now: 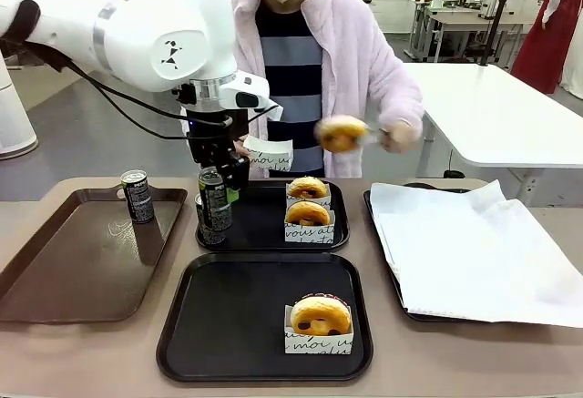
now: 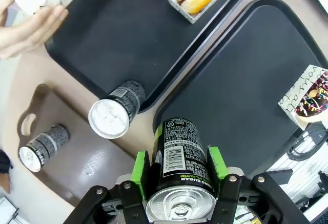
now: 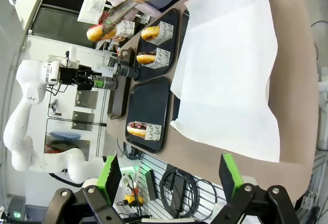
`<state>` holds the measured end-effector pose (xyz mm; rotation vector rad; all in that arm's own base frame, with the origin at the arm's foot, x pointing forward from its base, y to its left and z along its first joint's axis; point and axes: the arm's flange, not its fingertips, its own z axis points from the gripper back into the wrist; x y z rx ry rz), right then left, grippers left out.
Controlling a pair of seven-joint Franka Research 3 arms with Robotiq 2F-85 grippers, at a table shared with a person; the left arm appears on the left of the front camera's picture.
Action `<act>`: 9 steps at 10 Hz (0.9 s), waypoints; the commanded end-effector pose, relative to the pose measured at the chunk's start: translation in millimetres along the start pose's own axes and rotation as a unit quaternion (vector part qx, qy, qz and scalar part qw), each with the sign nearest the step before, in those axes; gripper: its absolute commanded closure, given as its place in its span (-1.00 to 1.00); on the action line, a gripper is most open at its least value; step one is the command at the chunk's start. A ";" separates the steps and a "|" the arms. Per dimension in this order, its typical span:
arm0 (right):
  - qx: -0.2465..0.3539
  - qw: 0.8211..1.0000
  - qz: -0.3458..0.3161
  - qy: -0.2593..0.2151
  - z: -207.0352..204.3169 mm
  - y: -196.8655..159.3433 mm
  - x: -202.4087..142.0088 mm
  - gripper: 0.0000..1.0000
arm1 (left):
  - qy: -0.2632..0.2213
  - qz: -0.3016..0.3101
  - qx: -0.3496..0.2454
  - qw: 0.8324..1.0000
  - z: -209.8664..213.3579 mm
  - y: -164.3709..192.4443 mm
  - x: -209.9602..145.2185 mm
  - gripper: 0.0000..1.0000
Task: Set up donuts and drinks on trays.
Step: Pick up one Pepsi coke from the Handle tray and place it on the Flat Tray without a Pepsi coke.
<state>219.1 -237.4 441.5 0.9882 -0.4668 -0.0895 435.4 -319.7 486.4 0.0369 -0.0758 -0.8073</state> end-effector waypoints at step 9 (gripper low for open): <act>0.010 1.000 0.007 -0.008 0.0 -1.0 1.3 -1.00 | 0.020 -0.013 -0.072 0.997 -52.0 -24.3 -49.1 -0.15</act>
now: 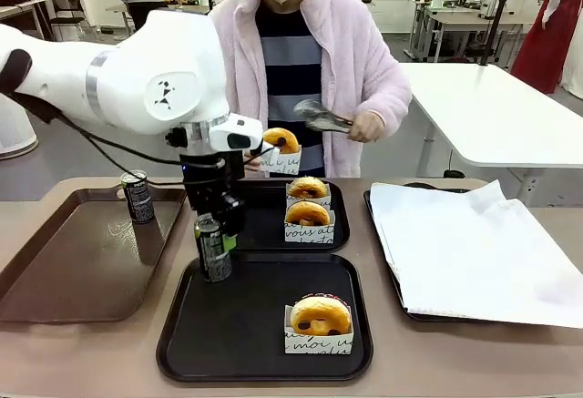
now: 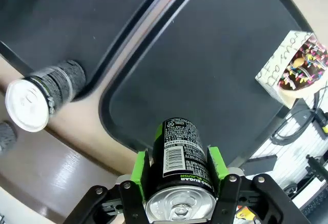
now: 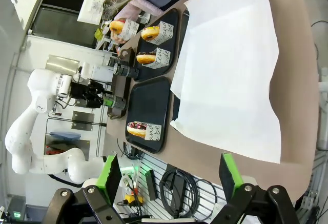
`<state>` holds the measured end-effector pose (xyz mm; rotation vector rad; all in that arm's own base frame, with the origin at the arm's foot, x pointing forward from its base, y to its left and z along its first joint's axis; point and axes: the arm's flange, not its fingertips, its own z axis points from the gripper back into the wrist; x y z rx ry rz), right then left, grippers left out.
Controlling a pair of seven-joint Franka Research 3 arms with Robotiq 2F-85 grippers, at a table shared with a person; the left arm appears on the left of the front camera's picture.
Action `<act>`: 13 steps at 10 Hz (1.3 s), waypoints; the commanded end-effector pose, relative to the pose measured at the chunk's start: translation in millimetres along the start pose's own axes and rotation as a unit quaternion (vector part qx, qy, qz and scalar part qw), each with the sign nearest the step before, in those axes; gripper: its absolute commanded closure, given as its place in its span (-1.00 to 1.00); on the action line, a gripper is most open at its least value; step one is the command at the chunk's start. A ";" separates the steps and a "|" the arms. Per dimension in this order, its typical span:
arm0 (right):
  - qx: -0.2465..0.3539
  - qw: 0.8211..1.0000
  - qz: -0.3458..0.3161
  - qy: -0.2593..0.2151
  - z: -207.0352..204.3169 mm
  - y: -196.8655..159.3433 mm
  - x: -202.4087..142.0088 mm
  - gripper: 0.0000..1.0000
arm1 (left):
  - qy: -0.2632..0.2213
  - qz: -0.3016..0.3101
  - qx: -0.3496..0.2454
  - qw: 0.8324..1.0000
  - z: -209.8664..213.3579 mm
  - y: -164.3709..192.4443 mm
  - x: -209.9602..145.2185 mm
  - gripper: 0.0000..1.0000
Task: Set up donuts and drinks on trays.
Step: Pick up one Pepsi coke from the Handle tray and place it on the Flat Tray without a Pepsi coke.
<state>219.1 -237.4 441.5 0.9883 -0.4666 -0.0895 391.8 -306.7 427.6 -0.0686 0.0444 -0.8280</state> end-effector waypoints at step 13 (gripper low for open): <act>0.010 1.000 0.007 -0.008 0.0 -1.0 1.3 -1.00 | -0.048 -0.078 0.082 0.992 61.5 11.3 -83.8 -0.15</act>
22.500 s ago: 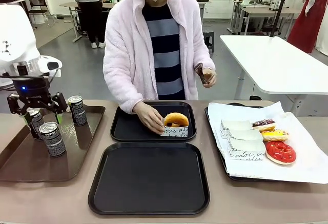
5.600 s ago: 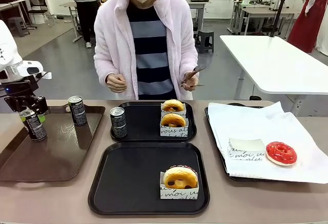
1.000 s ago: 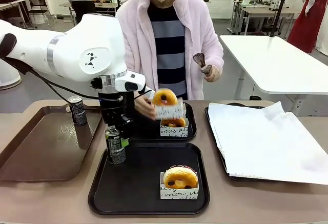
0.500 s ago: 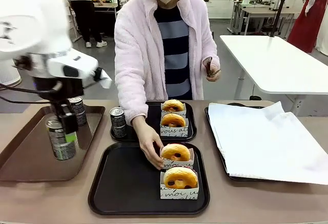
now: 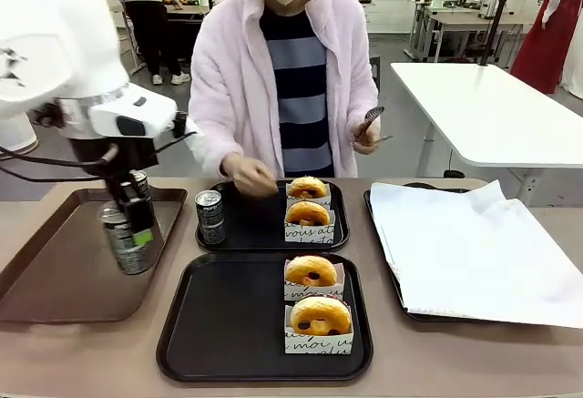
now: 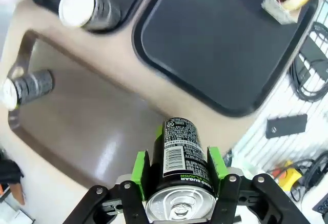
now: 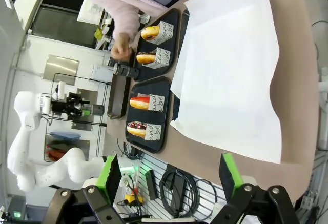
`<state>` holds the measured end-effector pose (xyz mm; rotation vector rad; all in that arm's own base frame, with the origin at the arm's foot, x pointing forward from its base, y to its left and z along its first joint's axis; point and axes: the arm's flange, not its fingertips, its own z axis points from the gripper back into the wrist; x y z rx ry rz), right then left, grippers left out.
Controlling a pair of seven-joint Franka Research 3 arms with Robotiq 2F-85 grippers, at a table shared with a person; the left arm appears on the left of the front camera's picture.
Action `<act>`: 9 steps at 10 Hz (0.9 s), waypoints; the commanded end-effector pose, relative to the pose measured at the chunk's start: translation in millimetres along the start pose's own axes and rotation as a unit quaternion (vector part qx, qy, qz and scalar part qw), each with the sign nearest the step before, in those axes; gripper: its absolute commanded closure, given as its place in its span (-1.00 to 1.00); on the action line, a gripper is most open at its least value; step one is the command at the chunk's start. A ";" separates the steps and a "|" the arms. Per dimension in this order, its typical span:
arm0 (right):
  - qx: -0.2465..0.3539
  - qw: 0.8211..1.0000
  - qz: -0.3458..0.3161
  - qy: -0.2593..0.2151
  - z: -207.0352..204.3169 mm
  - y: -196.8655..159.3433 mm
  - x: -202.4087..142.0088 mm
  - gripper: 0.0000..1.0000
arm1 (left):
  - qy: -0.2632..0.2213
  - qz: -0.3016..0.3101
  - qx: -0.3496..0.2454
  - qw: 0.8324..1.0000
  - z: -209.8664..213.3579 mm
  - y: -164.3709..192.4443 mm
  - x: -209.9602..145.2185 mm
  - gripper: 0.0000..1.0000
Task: Set up donuts and drinks on trays.
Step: Pick up one Pepsi coke from the Handle tray and place it on the Flat Tray without a Pepsi coke.
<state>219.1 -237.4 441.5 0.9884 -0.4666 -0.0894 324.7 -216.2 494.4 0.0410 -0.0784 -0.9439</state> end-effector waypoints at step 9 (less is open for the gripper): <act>0.010 1.000 0.007 -0.008 0.0 -1.0 1.3 -1.00 | -0.017 -0.077 -0.030 0.996 -112.7 21.7 106.4 -0.15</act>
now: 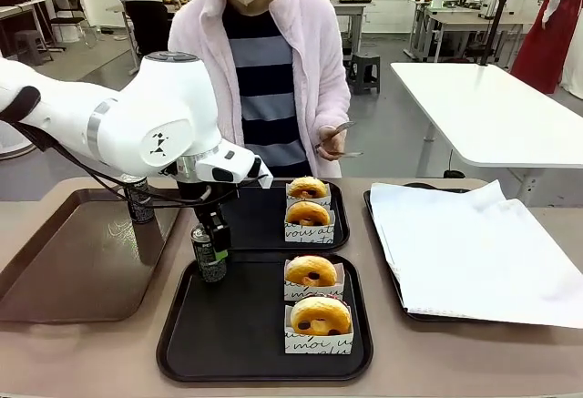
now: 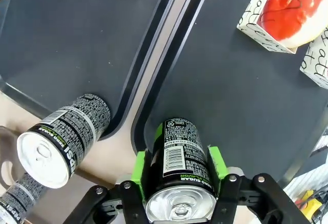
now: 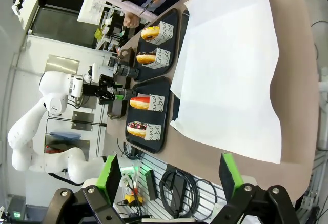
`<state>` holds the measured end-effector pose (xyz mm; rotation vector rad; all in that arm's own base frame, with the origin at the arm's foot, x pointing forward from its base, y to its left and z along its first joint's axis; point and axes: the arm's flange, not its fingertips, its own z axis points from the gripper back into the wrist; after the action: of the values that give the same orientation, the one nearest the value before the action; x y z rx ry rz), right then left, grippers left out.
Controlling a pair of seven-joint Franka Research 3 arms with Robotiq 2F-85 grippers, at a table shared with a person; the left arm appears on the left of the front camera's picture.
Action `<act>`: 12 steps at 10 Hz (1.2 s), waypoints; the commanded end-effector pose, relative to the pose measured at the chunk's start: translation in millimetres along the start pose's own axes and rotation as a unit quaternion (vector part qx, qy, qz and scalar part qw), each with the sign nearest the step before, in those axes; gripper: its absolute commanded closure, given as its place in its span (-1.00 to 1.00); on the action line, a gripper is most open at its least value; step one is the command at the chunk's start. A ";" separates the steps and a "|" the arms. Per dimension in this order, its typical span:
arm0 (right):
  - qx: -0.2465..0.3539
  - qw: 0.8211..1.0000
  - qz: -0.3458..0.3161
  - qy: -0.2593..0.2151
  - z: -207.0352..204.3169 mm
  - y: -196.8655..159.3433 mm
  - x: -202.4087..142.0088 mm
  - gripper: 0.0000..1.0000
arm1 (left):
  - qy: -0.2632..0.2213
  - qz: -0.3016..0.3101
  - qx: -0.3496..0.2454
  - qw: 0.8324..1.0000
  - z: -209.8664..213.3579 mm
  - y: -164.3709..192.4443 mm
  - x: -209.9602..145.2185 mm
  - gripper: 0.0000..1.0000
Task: Set up donuts and drinks on trays.
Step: Pick up one Pepsi coke from the Handle tray and place it on the Flat Tray without a Pepsi coke.
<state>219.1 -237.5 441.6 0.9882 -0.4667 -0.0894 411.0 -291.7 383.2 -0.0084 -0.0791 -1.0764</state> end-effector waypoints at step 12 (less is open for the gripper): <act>0.010 1.000 0.007 -0.008 -0.1 -1.0 1.3 -1.00 | -0.061 0.206 0.064 0.975 138.4 28.4 -129.4 -1.00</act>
<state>219.1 -237.6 441.6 0.9880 -0.4668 -0.0897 375.3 -181.0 518.8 0.0259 -0.2553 -0.7403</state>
